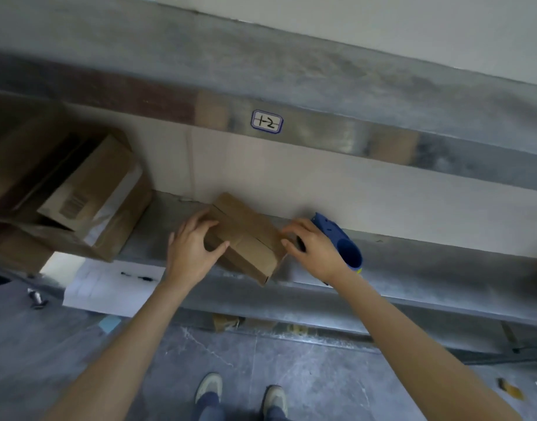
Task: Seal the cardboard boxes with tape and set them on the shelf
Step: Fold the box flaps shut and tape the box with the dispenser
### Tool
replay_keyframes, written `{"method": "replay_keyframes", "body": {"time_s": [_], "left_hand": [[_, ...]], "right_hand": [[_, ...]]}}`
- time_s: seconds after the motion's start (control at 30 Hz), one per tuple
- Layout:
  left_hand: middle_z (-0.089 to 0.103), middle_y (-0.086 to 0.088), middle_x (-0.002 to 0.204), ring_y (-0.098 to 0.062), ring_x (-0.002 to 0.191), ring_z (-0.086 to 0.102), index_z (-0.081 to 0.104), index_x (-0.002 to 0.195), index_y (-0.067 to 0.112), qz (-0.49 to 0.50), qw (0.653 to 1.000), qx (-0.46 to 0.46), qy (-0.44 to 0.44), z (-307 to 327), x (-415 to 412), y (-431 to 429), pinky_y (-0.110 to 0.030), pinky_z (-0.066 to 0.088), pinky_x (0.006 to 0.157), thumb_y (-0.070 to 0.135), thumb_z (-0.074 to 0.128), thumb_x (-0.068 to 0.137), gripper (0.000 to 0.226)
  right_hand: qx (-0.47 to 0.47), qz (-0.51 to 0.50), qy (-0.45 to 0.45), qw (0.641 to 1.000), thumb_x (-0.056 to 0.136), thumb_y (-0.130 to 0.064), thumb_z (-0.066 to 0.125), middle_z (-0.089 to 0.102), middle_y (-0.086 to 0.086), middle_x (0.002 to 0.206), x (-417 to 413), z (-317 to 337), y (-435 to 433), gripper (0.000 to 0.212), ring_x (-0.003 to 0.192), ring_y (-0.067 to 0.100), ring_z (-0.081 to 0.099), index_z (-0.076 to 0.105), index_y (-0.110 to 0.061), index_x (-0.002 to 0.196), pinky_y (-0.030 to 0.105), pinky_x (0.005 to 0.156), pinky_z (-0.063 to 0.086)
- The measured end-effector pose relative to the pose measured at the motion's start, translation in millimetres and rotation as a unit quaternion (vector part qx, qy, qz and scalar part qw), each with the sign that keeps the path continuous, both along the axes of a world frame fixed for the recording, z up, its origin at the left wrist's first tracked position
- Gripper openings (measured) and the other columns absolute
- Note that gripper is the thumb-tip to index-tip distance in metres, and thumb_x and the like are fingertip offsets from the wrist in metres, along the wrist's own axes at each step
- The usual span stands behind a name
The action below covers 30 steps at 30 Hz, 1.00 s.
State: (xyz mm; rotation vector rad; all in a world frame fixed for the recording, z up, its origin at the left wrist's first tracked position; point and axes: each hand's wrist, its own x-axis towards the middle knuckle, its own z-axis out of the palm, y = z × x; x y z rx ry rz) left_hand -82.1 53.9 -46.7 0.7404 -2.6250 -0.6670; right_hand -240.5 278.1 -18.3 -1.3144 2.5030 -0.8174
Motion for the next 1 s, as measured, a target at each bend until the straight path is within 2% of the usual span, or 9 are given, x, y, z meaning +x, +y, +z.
{"method": "replay_keyframes", "body": {"time_s": [0.1,0.27,0.37,0.5,0.63,0.73,0.8,0.9,1.0], "left_hand": [[0.051,-0.001,0.145,-0.025,0.128,0.052,0.062,0.131,0.020,0.013,0.998,-0.056,-0.023,4,3,17,-0.044,0.038,0.098,0.057,0.061,0.088,0.057],[0.054,-0.004,0.143,-0.026,0.125,0.054,0.054,0.141,0.017,0.050,0.988,-0.130,-0.067,11,9,47,-0.040,0.039,0.095,0.067,0.028,0.088,0.077],[0.053,-0.006,0.145,-0.026,0.127,0.054,0.055,0.140,0.015,0.065,0.983,-0.152,-0.075,15,11,61,-0.040,0.040,0.095,0.064,0.034,0.089,0.074],[0.049,-0.007,0.149,-0.026,0.133,0.049,0.053,0.141,0.012,0.069,0.980,-0.166,-0.084,19,15,76,-0.041,0.040,0.097,0.051,0.064,0.089,0.067],[0.050,-0.008,0.149,-0.026,0.133,0.049,0.056,0.139,0.011,0.075,0.978,-0.173,-0.094,22,18,79,-0.041,0.036,0.098,0.048,0.068,0.086,0.066],[0.047,-0.008,0.150,-0.025,0.136,0.046,0.056,0.139,0.012,0.072,0.976,-0.175,-0.109,24,19,77,-0.041,0.029,0.100,0.046,0.071,0.083,0.067],[0.045,-0.006,0.152,-0.024,0.140,0.042,0.054,0.140,0.013,0.076,0.976,-0.169,-0.115,25,18,76,-0.040,0.025,0.103,0.045,0.071,0.084,0.066],[0.043,-0.005,0.153,-0.022,0.143,0.037,0.053,0.141,0.015,0.077,0.978,-0.159,-0.113,24,18,76,-0.039,0.020,0.106,0.045,0.068,0.086,0.064],[0.043,-0.006,0.153,-0.023,0.143,0.036,0.053,0.141,0.015,0.071,0.979,-0.156,-0.112,22,17,74,-0.042,0.021,0.108,0.043,0.068,0.086,0.063]], "right_hand": [[-0.013,-0.003,0.037,0.999,0.099,-0.023,0.056,0.056,0.003,0.113,-18,6,15,0.017,0.100,0.022,0.055,0.064,-0.011,0.108,0.040,0.088,0.046],[0.089,-0.046,0.104,0.989,0.100,-0.029,0.052,0.052,0.012,0.125,-44,0,49,0.035,0.110,0.032,0.050,0.054,-0.010,0.129,0.042,0.089,0.046],[0.164,-0.049,0.101,0.980,0.101,-0.039,0.047,0.050,0.012,0.132,-49,-6,63,0.047,0.112,0.032,0.051,0.042,-0.017,0.142,0.040,0.087,0.047],[0.208,-0.019,0.041,0.977,0.101,-0.047,0.043,0.053,0.015,0.137,-49,-15,74,0.060,0.112,0.035,0.057,0.021,-0.029,0.154,0.040,0.083,0.049],[0.201,0.008,0.002,0.980,0.101,-0.042,0.046,0.067,0.012,0.098,-48,-19,76,0.068,0.079,0.026,0.062,0.007,-0.034,0.156,0.037,0.068,0.052],[0.180,0.029,-0.057,0.982,0.102,-0.036,0.048,0.054,0.004,0.061,-45,-20,75,0.070,0.052,0.016,0.049,0.001,-0.038,0.154,0.026,0.046,0.038],[0.160,0.032,-0.088,0.983,0.102,-0.033,0.049,0.047,0.003,0.054,-48,-23,74,0.072,0.047,0.014,0.042,0.002,-0.038,0.155,0.025,0.045,0.034],[0.158,0.042,-0.138,0.977,0.100,-0.029,0.053,0.054,0.017,0.062,-57,-29,72,0.078,0.052,0.022,0.048,-0.001,-0.041,0.155,0.031,0.050,0.040],[0.171,0.037,-0.191,0.966,0.099,-0.025,0.054,0.063,0.031,0.105,-65,-24,71,0.085,0.083,0.041,0.063,-0.009,-0.049,0.151,0.042,0.069,0.052]]}}
